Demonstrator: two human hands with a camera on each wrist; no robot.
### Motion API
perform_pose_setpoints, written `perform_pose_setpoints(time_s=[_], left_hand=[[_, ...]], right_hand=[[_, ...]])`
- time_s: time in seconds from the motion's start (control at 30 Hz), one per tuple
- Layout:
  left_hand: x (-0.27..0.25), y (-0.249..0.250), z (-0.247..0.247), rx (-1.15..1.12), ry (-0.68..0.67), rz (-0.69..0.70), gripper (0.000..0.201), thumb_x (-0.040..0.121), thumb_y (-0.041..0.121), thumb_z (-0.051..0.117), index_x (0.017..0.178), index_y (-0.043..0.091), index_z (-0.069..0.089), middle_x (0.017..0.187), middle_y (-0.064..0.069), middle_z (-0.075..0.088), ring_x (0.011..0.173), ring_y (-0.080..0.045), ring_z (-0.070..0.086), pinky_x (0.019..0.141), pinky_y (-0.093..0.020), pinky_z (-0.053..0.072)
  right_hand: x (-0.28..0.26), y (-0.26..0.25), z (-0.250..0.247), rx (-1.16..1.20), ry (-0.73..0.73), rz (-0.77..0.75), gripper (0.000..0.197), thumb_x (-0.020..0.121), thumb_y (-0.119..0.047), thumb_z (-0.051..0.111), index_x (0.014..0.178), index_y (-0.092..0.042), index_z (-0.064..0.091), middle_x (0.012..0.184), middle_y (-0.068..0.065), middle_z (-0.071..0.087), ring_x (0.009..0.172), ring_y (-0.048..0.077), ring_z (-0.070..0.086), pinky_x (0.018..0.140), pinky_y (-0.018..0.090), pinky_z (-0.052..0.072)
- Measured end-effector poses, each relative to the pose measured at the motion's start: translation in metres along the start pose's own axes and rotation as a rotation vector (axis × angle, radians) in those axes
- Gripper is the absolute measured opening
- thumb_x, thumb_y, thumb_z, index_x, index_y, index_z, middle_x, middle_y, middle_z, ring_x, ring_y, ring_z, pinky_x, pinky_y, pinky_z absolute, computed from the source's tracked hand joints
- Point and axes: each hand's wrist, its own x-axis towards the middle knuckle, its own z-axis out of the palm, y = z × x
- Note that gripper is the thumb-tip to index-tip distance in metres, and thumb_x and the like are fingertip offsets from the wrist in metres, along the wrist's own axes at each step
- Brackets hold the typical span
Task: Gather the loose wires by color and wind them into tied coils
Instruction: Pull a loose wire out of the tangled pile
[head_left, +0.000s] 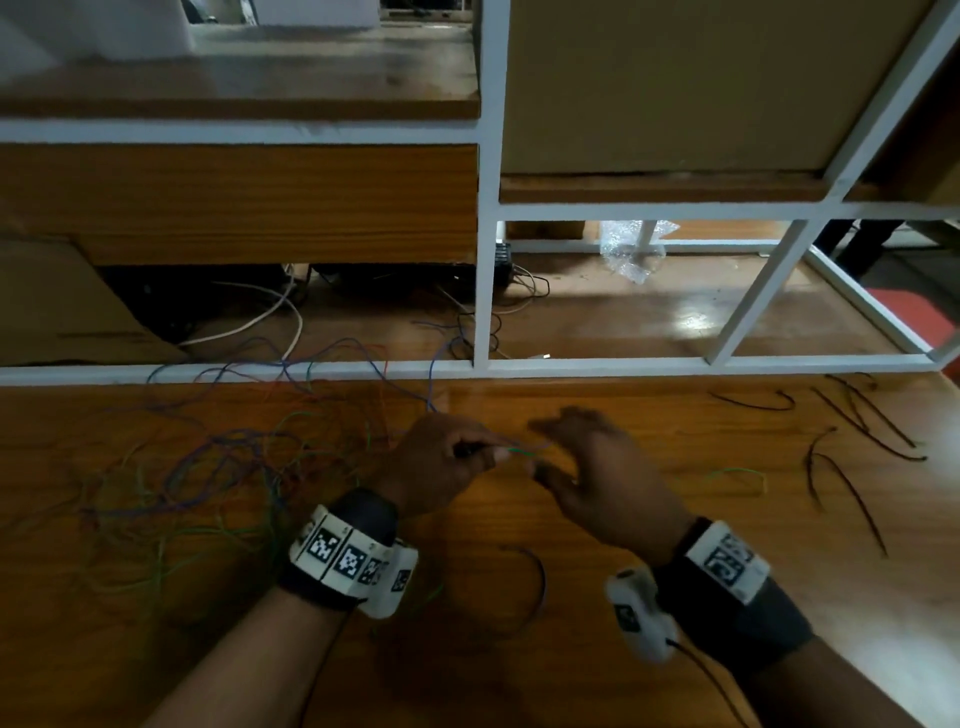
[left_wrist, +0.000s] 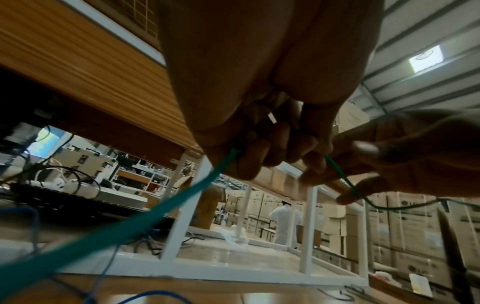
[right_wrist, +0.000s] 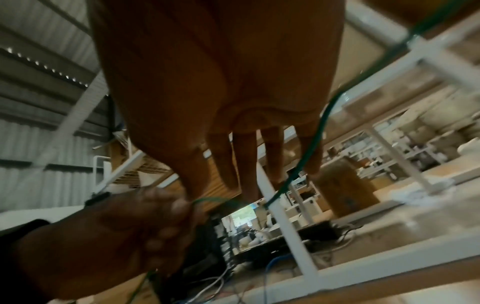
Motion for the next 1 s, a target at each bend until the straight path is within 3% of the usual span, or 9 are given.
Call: perform_pose_setpoints(time_s=[0.07, 0.17, 0.4, 0.53, 0.6, 0.67, 0.8, 0.9, 1.0], left_hand=[[0.005, 0.002, 0.002, -0.036, 0.015, 0.054, 0.018, 0.095, 0.028, 0.065, 0.104, 0.017, 0.076, 0.096, 0.002, 0.071, 0.084, -0.006, 0.061, 0.073, -0.020, 0.052], [0.001, -0.009, -0.004, -0.120, 0.034, 0.014, 0.008, 0.092, 0.027, 0.070, 0.099, 0.027, 0.074, 0.089, 0.015, 0.071, 0.082, -0.006, 0.066, 0.068, -0.022, 0.054], [-0.039, -0.077, -0.032, -0.140, 0.068, -0.339, 0.027, 0.082, 0.065, 0.065, 0.098, 0.043, 0.063, 0.095, 0.011, 0.065, 0.078, -0.003, 0.061, 0.070, -0.022, 0.049], [-0.038, -0.069, -0.037, -0.129, 0.179, -0.337, 0.037, 0.075, 0.072, 0.065, 0.087, 0.037, 0.068, 0.071, 0.014, 0.063, 0.065, -0.002, 0.057, 0.063, -0.027, 0.047], [-0.033, -0.049, -0.032, -0.030, 0.133, -0.289, 0.013, 0.092, 0.049, 0.066, 0.091, 0.036, 0.067, 0.076, 0.018, 0.059, 0.069, 0.001, 0.055, 0.063, -0.014, 0.044], [-0.024, -0.036, -0.023, 0.086, 0.078, -0.186, 0.016, 0.096, 0.038, 0.062, 0.106, 0.029, 0.071, 0.091, 0.018, 0.059, 0.085, -0.005, 0.058, 0.067, -0.007, 0.039], [-0.013, -0.023, -0.009, 0.194, 0.030, -0.039, 0.022, 0.096, 0.039, 0.062, 0.109, 0.025, 0.073, 0.101, 0.013, 0.065, 0.091, -0.005, 0.059, 0.078, -0.014, 0.046], [-0.019, -0.027, -0.021, 0.054, 0.084, -0.102, 0.022, 0.095, 0.036, 0.065, 0.111, 0.023, 0.072, 0.102, 0.013, 0.067, 0.091, -0.002, 0.060, 0.070, -0.004, 0.041], [-0.038, -0.067, -0.040, 0.006, 0.178, -0.254, 0.023, 0.092, 0.037, 0.070, 0.111, 0.024, 0.071, 0.088, 0.013, 0.067, 0.077, 0.002, 0.062, 0.064, -0.008, 0.043]], right_hand=[[0.005, -0.008, 0.012, 0.036, -0.003, -0.068, 0.017, 0.100, -0.028, 0.058, 0.110, -0.028, 0.071, 0.101, 0.001, 0.075, 0.102, 0.025, 0.066, 0.082, 0.050, 0.058], [0.004, 0.005, 0.000, 0.142, 0.092, -0.056, 0.026, 0.090, -0.016, 0.051, 0.097, -0.031, 0.070, 0.078, -0.010, 0.071, 0.065, 0.009, 0.065, 0.057, 0.042, 0.057], [-0.043, 0.080, -0.094, 0.151, 0.430, 0.202, 0.023, 0.103, -0.034, 0.047, 0.097, -0.026, 0.068, 0.080, -0.007, 0.069, 0.071, 0.017, 0.070, 0.067, 0.049, 0.060], [-0.048, 0.075, -0.065, 0.038, -0.084, 0.391, 0.021, 0.099, -0.021, 0.063, 0.112, -0.037, 0.064, 0.115, 0.005, 0.073, 0.100, 0.022, 0.070, 0.087, 0.046, 0.059], [-0.043, 0.062, -0.042, -0.194, -0.209, 0.396, 0.067, 0.094, -0.046, 0.068, 0.153, -0.026, 0.042, 0.154, 0.010, 0.049, 0.135, 0.029, 0.051, 0.110, 0.046, 0.047], [-0.028, 0.037, -0.023, -0.173, -0.114, 0.230, 0.094, 0.089, -0.058, 0.070, 0.161, -0.016, 0.029, 0.162, 0.012, 0.038, 0.147, 0.033, 0.036, 0.117, 0.047, 0.038], [0.013, -0.028, 0.009, -0.008, -0.128, -0.035, 0.051, 0.097, -0.039, 0.058, 0.144, -0.020, 0.056, 0.132, 0.010, 0.068, 0.132, 0.032, 0.055, 0.102, 0.049, 0.051], [0.033, -0.046, 0.014, 0.112, -0.067, -0.128, 0.038, 0.085, -0.024, 0.045, 0.109, -0.025, 0.074, 0.088, -0.001, 0.076, 0.084, 0.024, 0.072, 0.069, 0.045, 0.059], [0.046, -0.038, -0.009, 0.199, 0.107, -0.149, 0.036, 0.083, -0.009, 0.052, 0.106, -0.024, 0.074, 0.083, -0.008, 0.074, 0.075, 0.015, 0.070, 0.066, 0.041, 0.059]])
